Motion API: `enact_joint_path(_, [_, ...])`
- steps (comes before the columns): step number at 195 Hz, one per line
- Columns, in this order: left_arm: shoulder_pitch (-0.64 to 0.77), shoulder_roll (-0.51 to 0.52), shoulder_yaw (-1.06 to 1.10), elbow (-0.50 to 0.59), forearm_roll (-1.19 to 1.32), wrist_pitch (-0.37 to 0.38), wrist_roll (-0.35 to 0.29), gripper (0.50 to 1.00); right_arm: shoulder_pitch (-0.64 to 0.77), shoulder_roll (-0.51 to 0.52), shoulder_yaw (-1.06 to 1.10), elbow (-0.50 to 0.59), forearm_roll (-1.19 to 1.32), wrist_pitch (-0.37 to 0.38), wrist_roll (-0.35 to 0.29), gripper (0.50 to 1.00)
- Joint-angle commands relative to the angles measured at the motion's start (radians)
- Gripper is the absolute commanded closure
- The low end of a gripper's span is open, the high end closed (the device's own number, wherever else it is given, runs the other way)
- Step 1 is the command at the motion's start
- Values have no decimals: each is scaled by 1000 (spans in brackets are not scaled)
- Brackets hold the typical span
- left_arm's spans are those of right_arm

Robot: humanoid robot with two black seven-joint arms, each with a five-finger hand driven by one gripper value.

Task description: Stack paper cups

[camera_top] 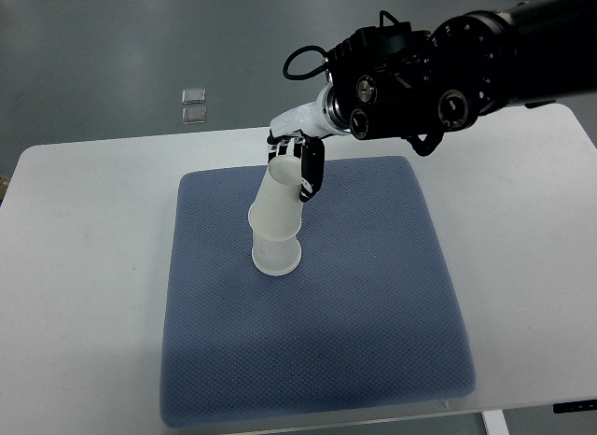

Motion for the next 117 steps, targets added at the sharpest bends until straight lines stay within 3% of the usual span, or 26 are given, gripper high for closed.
enact_joint_path(1, [0, 0, -1, 0, 0, 0, 0, 500, -2, 0, 0, 0, 11, -4, 1, 668])
enact_joint_path(117, [0, 0, -1, 2, 0, 0, 0, 500, -8, 0, 25, -3, 53, -31, 5, 666])
